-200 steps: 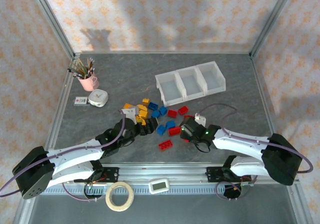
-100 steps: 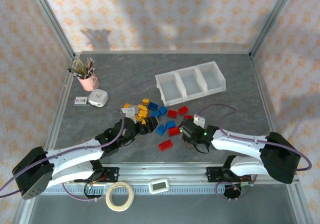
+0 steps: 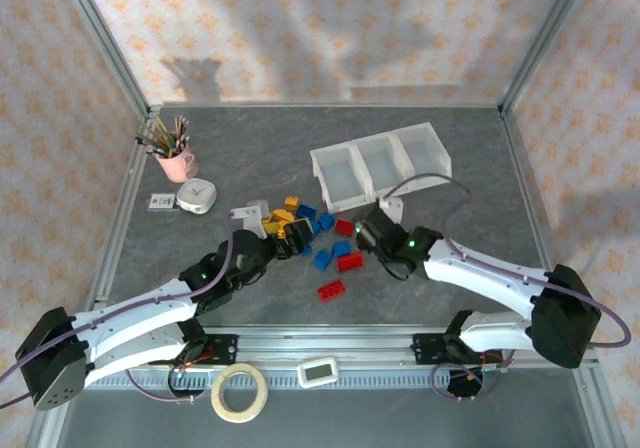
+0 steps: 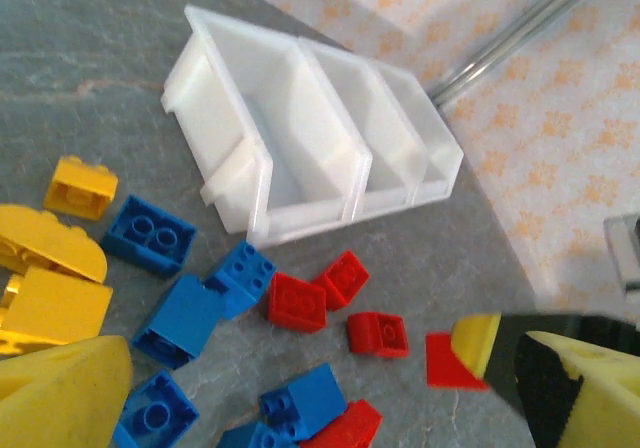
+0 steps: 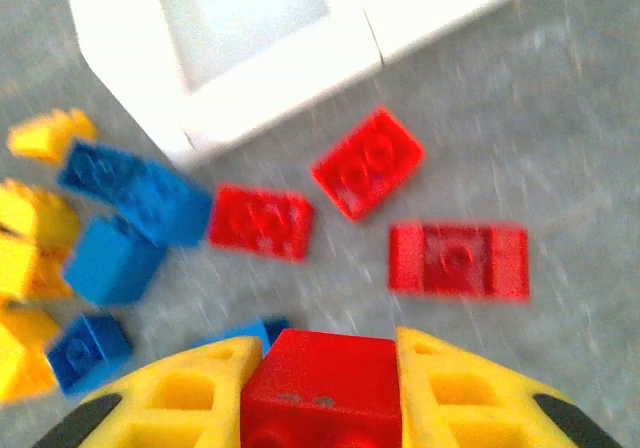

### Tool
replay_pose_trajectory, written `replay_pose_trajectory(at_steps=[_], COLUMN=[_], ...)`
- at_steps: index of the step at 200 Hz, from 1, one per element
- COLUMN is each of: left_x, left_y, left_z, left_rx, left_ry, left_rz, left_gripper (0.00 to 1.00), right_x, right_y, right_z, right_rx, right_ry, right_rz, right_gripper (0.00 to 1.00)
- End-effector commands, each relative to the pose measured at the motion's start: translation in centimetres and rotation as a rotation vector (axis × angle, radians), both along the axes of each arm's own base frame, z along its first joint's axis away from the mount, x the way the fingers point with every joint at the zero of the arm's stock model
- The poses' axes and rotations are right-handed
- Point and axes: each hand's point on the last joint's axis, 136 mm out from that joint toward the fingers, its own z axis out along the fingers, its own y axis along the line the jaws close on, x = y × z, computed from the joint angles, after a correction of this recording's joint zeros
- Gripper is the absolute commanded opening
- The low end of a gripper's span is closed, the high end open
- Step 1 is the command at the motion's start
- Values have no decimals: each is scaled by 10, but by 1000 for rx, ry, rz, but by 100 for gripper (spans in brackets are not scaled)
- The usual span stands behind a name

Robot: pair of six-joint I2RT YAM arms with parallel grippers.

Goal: Sort the legos into containers by color
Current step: Pick up the lego from the bottom-center of the table, then place the lego in the container.

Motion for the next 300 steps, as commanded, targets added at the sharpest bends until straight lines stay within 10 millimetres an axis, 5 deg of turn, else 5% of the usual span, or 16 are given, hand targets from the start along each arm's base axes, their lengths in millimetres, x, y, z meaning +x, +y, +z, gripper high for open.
replay_pose_trajectory(at_steps=[1, 65, 106, 151, 211, 261, 300], left_x=[11, 41, 55, 67, 72, 71, 67], left_y=[13, 30, 33, 41, 43, 46, 39], left_z=[20, 33, 32, 23, 18, 24, 27], left_rx=[59, 92, 127, 187, 180, 174, 147], left_ry=[-48, -54, -55, -36, -23, -27, -24], left_rz=[55, 102, 111, 150, 157, 162, 118], left_gripper=[99, 99, 99, 99, 99, 99, 99], right_x=[39, 136, 188, 222, 242, 236, 202], right_y=[3, 37, 57, 65, 78, 76, 56], right_z=[25, 27, 2, -22, -33, 9, 43], right_rx=[-71, -173, -195, -173, -194, -159, -106], right_ry=[-118, -152, -107, -80, -76, -137, -179], right_rz=[11, 38, 91, 106, 153, 159, 144], right_gripper=[25, 25, 26, 29, 38, 46, 49])
